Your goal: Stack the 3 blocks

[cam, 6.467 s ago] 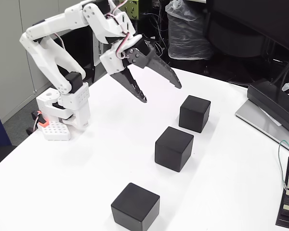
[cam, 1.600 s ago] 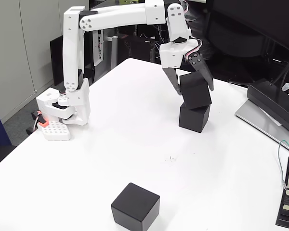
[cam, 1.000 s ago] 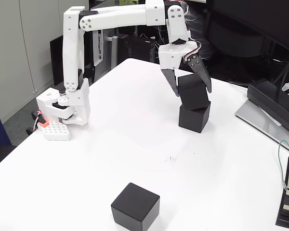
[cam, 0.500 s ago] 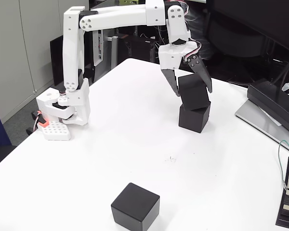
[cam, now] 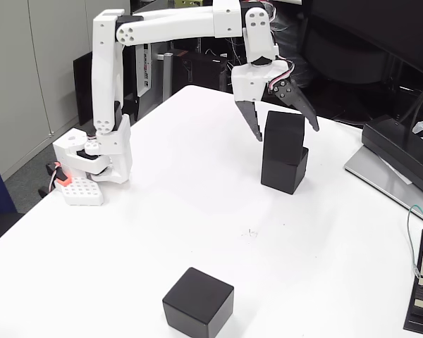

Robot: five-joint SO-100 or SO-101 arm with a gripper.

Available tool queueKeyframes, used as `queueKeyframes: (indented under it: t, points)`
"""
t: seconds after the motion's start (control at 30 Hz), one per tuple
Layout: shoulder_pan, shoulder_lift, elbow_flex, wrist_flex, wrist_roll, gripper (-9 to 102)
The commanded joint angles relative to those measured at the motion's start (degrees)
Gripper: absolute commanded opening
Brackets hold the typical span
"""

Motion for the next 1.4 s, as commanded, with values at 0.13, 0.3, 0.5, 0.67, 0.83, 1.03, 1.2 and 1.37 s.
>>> queueKeyframes:
  t: [0.13, 0.3, 0.5, 0.67, 0.83, 1.03, 1.2, 1.37]
  points:
    - [0.7, 5.4, -0.2, 2.1, -0.4, 38]
    - [0.7, 12.6, -0.7, 7.4, -1.6, 38]
    - [6.4, 16.5, -0.4, 7.6, -8.4, 38]
    - [18.8, 16.5, -0.6, 7.6, -15.8, 38]
    - [32.5, 16.3, -0.4, 7.6, -24.0, 38]
    - [46.7, 16.1, 0.0, 7.2, -31.0, 38]
    - [52.7, 14.4, 2.7, 4.9, -36.3, 38]
    - [54.9, 10.0, 8.3, -2.2, -38.4, 38]
